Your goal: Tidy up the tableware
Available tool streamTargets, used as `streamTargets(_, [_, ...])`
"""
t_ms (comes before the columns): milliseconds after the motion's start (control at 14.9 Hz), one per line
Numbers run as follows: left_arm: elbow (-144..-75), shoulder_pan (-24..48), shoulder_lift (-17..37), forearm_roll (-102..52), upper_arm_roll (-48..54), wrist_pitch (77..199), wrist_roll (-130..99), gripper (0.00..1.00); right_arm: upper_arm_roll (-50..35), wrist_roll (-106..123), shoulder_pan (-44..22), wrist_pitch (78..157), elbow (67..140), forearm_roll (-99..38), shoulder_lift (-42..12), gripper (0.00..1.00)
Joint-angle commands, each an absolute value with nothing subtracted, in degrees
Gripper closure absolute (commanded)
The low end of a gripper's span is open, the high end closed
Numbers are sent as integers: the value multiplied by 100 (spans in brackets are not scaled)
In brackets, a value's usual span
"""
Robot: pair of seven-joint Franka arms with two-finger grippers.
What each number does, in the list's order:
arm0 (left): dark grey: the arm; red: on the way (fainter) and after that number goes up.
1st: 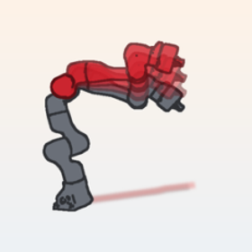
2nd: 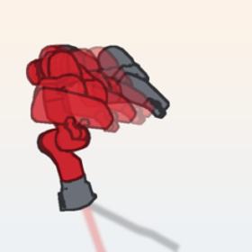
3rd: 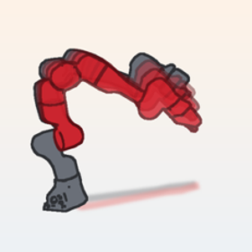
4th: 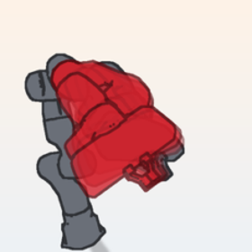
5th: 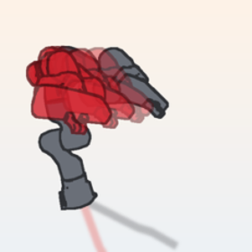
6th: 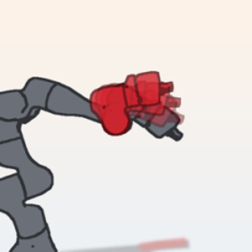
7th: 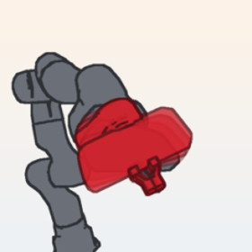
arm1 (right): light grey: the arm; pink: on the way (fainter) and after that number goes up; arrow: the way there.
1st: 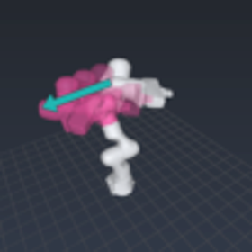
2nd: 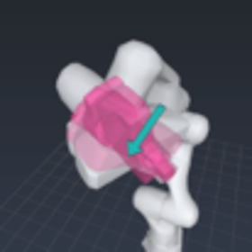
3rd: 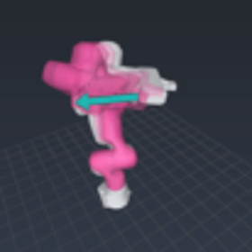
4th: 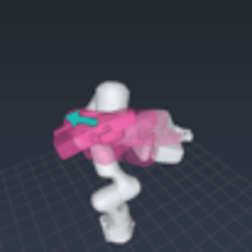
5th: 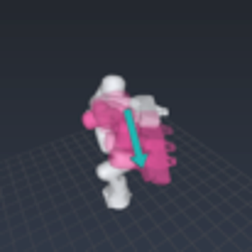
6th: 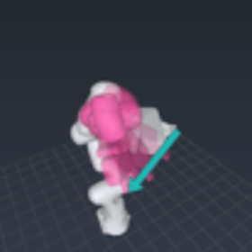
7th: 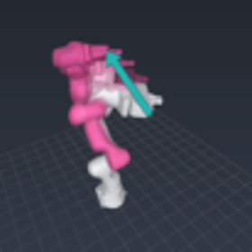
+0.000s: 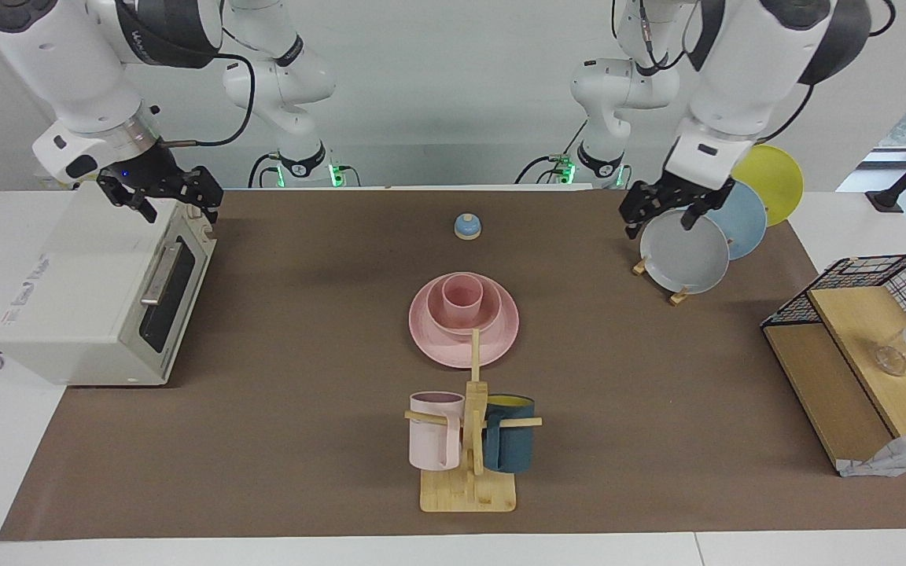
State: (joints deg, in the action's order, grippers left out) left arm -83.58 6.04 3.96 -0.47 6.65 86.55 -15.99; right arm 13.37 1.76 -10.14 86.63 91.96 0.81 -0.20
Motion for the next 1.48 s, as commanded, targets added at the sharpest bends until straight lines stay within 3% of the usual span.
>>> streamTargets(0, [-9032, 291, -86, -44, 738, 8604, -951, 0, 1336, 316, -967, 8657, 9299, 35, 88, 0])
streamTargets(268, [-9930, 185, -658, -44, 738, 8912, -791, 0, 1336, 316, -976, 8657, 9299, 35, 88, 0])
streamTargets(1409, [-9581, 378, -448, -291, 422, 8772, -817, 0, 1336, 316, -967, 8657, 9299, 35, 88, 0])
